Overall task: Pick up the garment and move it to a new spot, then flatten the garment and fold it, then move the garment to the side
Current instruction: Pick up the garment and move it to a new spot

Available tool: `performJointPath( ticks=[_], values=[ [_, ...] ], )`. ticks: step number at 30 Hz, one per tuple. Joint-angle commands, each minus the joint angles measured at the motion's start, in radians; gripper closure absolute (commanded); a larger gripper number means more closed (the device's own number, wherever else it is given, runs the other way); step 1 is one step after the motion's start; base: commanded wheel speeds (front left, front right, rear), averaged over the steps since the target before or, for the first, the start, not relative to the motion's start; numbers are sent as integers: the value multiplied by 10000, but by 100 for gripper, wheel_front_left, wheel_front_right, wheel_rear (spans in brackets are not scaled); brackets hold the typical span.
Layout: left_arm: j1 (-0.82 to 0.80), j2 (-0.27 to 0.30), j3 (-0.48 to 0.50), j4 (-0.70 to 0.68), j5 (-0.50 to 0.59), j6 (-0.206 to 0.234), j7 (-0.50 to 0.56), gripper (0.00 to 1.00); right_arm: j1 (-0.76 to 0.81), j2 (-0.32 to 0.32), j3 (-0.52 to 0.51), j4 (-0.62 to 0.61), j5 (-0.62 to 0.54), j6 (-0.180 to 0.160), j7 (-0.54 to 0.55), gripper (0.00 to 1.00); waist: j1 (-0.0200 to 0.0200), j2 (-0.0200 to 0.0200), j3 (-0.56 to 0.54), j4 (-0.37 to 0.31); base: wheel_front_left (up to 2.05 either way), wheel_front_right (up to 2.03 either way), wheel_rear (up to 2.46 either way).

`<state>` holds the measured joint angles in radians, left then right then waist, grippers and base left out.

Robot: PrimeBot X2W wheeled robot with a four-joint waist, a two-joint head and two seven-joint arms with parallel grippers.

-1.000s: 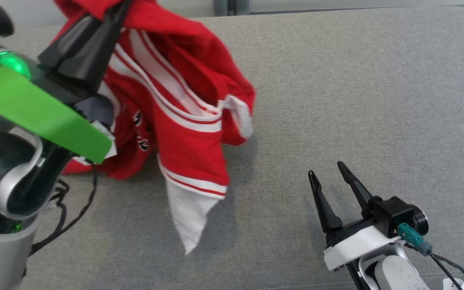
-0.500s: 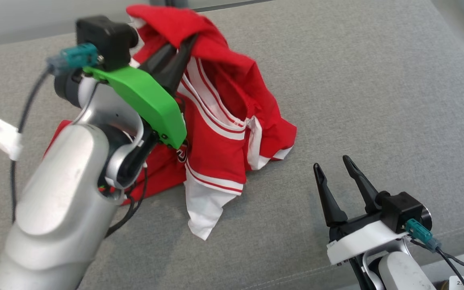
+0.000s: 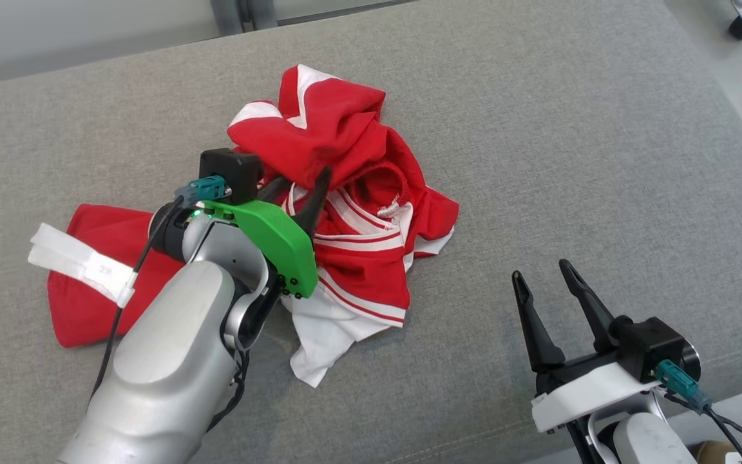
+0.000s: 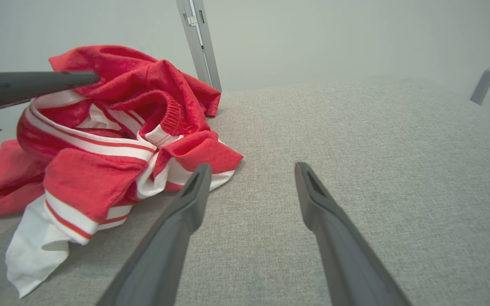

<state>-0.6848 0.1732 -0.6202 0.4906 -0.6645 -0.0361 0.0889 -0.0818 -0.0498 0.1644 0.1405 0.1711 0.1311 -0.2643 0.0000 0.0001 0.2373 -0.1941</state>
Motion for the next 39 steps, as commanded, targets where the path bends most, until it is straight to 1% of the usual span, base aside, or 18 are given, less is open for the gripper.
performJointPath(
  ticks=[1,3,6,8,9,12,13,19,25,28,29,30,32,34,37,39],
  values=[
    [173,42,-17,-69,101,-72,-124,0,137,-17,-64,3,-86,-7,-3,0,0,-1,-164,159,0,0,0],
    [472,193,17,-344,-22,-49,-142,0,200,-17,-96,12,-133,-7,-3,0,0,-1,-273,235,0,0,0],
    [1116,641,8,-1009,-167,66,182,0,315,-16,-156,-21,-196,-7,-3,0,0,-1,-418,365,0,0,0],
    [1590,991,12,-1412,-259,220,509,0,383,-16,-195,-41,-250,-7,-3,0,0,-1,-463,472,0,0,0],
    [1590,991,12,-1412,-259,220,509,0,383,-16,-195,-41,-250,-7,-3,0,0,-1,-463,472,0,0,0],
    [2054,1402,166,-1776,-306,556,712,0,411,-16,-164,-45,-305,-7,-3,0,0,-1,-486,583,0,0,0],
    [2153,1415,213,-1830,-345,637,709,0,422,-17,-156,-40,-330,-7,-3,0,0,-1,-493,614,0,0,0],
    [2208,1098,135,-1606,-535,749,725,0,411,-17,-58,14,-345,-7,-3,0,0,-1,-517,723,0,0,0],
    [1816,522,-20,-607,-626,605,627,0,365,-19,12,51,-397,-7,-3,0,0,-1,-464,711,0,0,0],
    [1626,359,-71,36,-506,543,372,0,427,-17,-15,72,-435,-7,-3,0,0,-1,-455,727,0,0,0],
    [1538,347,-37,230,-437,547,168,29,450,-17,-8,85,-438,-7,-3,0,0,-1,-469,719,0,0,0],
    [1483,341,-11,371,-429,499,-16,100,477,-17,-2,95,-433,-7,-3,0,0,-1,-489,711,0,0,0],
    [1528,371,-4,493,-542,307,-163,100,544,-20,-43,93,-392,-7,-3,0,0,-1,-564,719,0,0,0],
    [1638,634,81,284,-605,158,-212,100,629,-18,-90,88,-380,-7,-3,0,0,-1,-658,754,0,0,0],
    [1963,1193,260,-716,-690,93,-133,100,816,-17,-209,89,-344,-7,-3,0,0,-1,-816,903,0,0,0],
    [2138,1747,519,-1835,-756,259,45,100,965,-17,-267,96,-331,-7,-3,0,0,-1,-916,1061,0,0,0]
  ],
)
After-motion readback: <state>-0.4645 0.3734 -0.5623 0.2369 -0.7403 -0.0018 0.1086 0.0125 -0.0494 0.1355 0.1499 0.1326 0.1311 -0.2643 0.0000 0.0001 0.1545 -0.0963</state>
